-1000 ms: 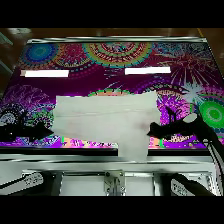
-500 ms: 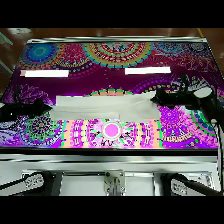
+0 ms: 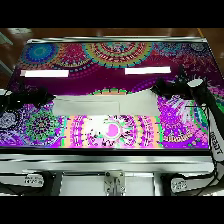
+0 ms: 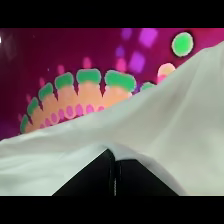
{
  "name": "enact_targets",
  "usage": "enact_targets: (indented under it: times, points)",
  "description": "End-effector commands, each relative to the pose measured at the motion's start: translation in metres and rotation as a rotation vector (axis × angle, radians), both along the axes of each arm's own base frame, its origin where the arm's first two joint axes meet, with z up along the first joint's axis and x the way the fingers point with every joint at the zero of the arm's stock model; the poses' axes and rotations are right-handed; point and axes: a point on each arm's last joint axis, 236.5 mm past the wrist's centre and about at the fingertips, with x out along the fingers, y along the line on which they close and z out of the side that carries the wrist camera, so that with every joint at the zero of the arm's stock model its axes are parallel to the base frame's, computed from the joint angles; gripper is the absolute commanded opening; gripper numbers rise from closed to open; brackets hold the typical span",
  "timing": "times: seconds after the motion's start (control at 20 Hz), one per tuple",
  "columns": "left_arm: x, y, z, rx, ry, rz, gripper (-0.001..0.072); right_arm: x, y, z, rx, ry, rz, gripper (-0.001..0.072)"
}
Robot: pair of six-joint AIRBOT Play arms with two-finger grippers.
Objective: Fold the shirts.
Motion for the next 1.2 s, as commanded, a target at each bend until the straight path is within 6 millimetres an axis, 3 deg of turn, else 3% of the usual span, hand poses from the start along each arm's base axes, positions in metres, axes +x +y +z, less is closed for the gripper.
enact_targets:
  times: [0.0, 0.05, 0.1, 0.15, 0.25, 0.35, 0.5, 0.65, 0.9, 1.1, 1.15]
  points:
    - [0.005, -0.013, -0.018, -0.051, 0.041, 0.0, 0.0073, 0.0, 0.0, -0.03, -0.023, 0.047, 0.011, 0.0079]
    - [0.005, -0.014, -0.02, -0.051, 0.044, -0.001, 0.0218, 0.001, -0.002, -0.032, -0.038, 0.042, 0.016, 0.0225]
    - [0.005, -0.011, -0.02, -0.051, 0.043, 0.005, 0.0421, 0.004, -0.008, -0.032, -0.059, 0.029, 0.01, 0.0471]
    - [0.005, -0.008, -0.017, -0.064, 0.049, 0.014, 0.0563, 0.004, -0.013, -0.03, -0.072, 0.012, 0.02, 0.0606]
    - [0.001, 0.0, -0.003, -0.095, 0.051, -0.016, 0.0574, -0.001, -0.028, -0.021, -0.117, -0.028, 0.077, 0.0629]
    - [-0.006, 0.013, 0.015, -0.132, 0.055, -0.043, 0.0572, -0.017, -0.057, -0.018, -0.205, -0.013, 0.124, 0.0629]
    - [-0.026, 0.006, 0.036, -0.204, 0.091, -0.123, 0.057, -0.056, -0.08, -0.036, -0.229, 0.141, 0.177, 0.063]
    - [-0.039, -0.023, 0.05, -0.219, 0.101, -0.224, 0.057, -0.07, -0.066, -0.053, -0.132, 0.224, 0.205, 0.0631]
    - [-0.049, -0.077, 0.081, -0.175, 0.036, -0.377, 0.057, -0.063, -0.035, -0.079, 0.04, 0.275, 0.173, 0.0645]
    - [-0.051, -0.102, 0.094, -0.148, -0.004, -0.427, 0.0562, -0.064, -0.022, -0.095, 0.106, 0.315, 0.163, 0.0645]
    - [-0.047, -0.109, 0.094, -0.138, -0.018, -0.428, 0.052, -0.066, -0.017, -0.101, 0.107, 0.328, 0.173, 0.0645]
